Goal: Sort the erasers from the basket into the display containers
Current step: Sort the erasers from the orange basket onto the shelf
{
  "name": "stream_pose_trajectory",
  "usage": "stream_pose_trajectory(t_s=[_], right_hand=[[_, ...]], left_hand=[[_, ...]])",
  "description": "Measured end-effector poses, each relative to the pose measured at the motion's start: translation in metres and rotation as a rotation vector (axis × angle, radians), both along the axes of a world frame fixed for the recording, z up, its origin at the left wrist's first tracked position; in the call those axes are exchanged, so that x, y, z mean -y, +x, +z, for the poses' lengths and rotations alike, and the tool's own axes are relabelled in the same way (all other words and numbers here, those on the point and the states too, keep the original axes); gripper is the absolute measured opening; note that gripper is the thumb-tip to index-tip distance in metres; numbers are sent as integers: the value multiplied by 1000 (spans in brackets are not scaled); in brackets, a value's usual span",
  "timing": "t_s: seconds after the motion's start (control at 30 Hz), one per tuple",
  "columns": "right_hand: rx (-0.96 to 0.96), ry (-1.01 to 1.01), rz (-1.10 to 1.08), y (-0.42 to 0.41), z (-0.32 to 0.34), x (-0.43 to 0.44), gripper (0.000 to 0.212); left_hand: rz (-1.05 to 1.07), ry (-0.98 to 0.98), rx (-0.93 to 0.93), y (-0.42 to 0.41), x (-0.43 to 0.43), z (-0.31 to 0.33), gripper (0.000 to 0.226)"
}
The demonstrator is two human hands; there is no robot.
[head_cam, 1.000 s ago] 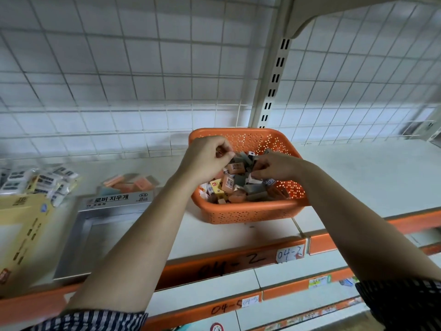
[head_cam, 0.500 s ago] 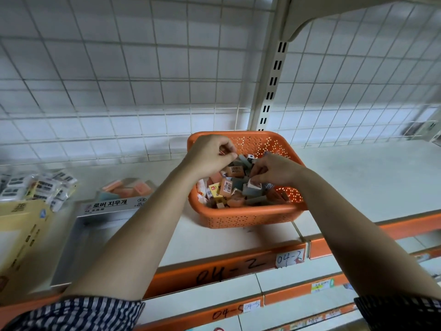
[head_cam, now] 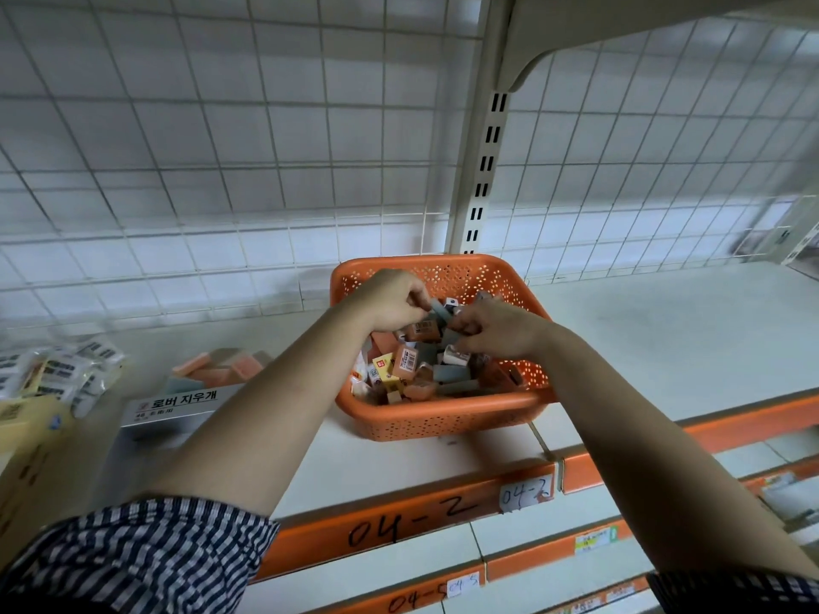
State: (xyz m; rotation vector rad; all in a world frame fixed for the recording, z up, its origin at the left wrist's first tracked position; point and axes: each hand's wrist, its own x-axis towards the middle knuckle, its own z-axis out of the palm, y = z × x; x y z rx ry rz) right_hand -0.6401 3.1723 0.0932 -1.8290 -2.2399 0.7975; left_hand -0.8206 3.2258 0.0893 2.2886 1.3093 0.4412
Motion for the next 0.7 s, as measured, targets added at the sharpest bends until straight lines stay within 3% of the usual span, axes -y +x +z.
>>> stream_pose_trajectory(t_s=[0.03,0.17,0.43,0.53,0.7], right_hand=[[-13,31,-11,1,1,0,11],[-145,159,-130,6,3,0,14],[-321,260,-286,10,6,2,9],[-497,228,-317,9,11,6,8],[-768,28,-177,-7,31,20,11]], left_hand=[[-9,-2,-40,1,0,-1,19],[-4,45,-186,4,1,-5,25],[2,-6,-283,8,2,-6,27],[-2,27,-139,5,7,2,19],[169,163,308,-37,31,27,13]])
